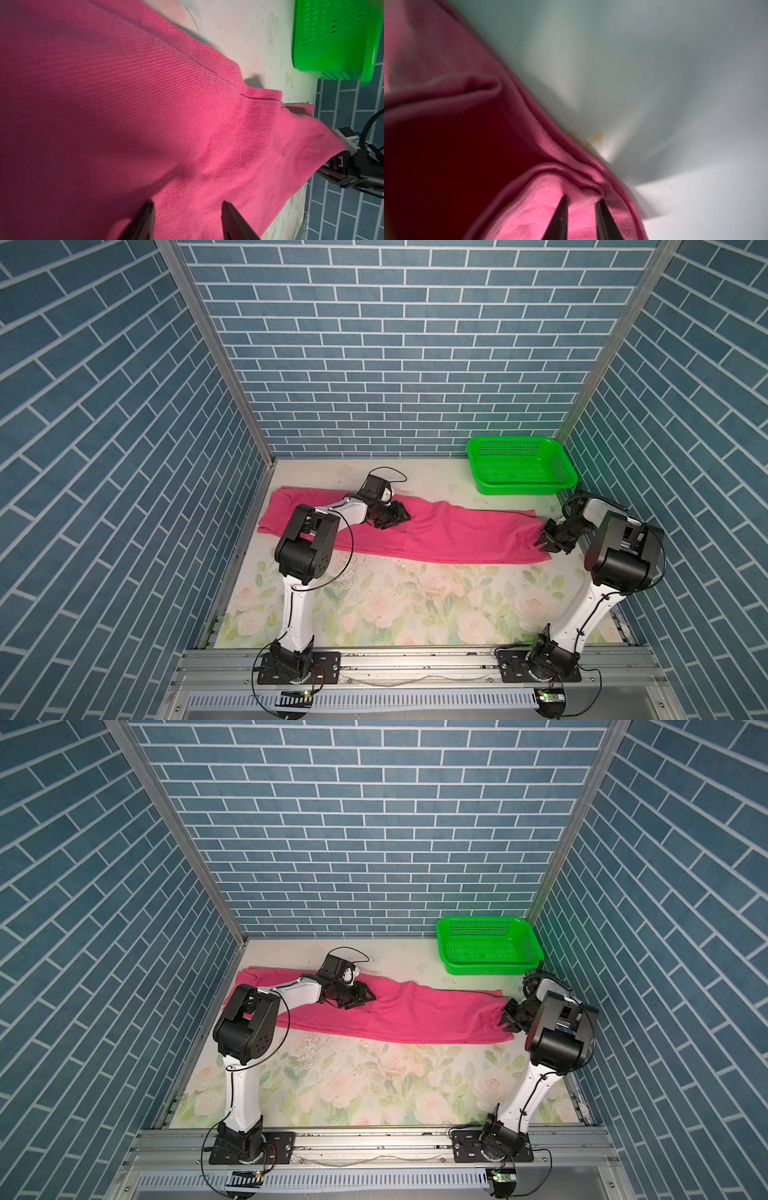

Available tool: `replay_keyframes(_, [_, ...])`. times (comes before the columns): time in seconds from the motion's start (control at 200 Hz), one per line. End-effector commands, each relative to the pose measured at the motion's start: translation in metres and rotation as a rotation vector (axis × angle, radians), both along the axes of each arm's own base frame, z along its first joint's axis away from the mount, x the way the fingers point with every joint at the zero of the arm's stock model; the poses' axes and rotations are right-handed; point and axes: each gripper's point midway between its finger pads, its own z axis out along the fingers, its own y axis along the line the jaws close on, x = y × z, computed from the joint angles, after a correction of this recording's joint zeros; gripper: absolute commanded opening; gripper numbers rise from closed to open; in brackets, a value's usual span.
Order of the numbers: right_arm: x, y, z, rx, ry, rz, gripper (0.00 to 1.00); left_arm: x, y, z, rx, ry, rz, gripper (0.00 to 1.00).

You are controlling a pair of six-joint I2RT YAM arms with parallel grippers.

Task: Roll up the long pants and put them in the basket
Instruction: Fold the long pant at the center of the board.

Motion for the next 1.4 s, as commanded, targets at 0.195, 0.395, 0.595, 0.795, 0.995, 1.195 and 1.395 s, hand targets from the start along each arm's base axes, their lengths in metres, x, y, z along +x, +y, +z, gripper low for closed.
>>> replay_keyframes(0.195, [0.011, -0.024, -0.001, -0.124, -0.012, -0.039, 0.15, -0.011, 0.024, -0.026, 0.083, 0.081, 0.034, 0.56])
replay_keyframes(0.395, [0.023, -0.028, 0.001, -0.132, -0.048, -0.074, 0.30, -0.013, 0.024, -0.027, 0.084, 0.082, 0.033, 0.56])
replay_keyframes(0.595, [0.029, -0.028, -0.005, -0.121, -0.061, -0.139, 0.30, -0.014, 0.025, -0.028, 0.086, 0.085, 0.029, 0.56])
replay_keyframes(0.795, [0.024, -0.039, -0.017, -0.172, -0.013, -0.231, 0.24, -0.015, 0.024, -0.028, 0.084, 0.087, 0.027, 0.56])
replay_keyframes(0.995, [0.014, -0.044, -0.029, -0.215, 0.035, -0.319, 0.19, -0.019, 0.026, -0.030, 0.088, 0.092, 0.024, 0.56])
replay_keyframes(1.195, [0.011, -0.046, -0.029, -0.262, 0.054, -0.354, 0.01, -0.019, 0.026, -0.030, 0.086, 0.092, 0.023, 0.56])
replay_keyframes(1.395, [0.015, -0.046, -0.022, -0.264, 0.045, -0.350, 0.00, -0.017, 0.024, -0.031, 0.081, 0.093, 0.023, 0.56])
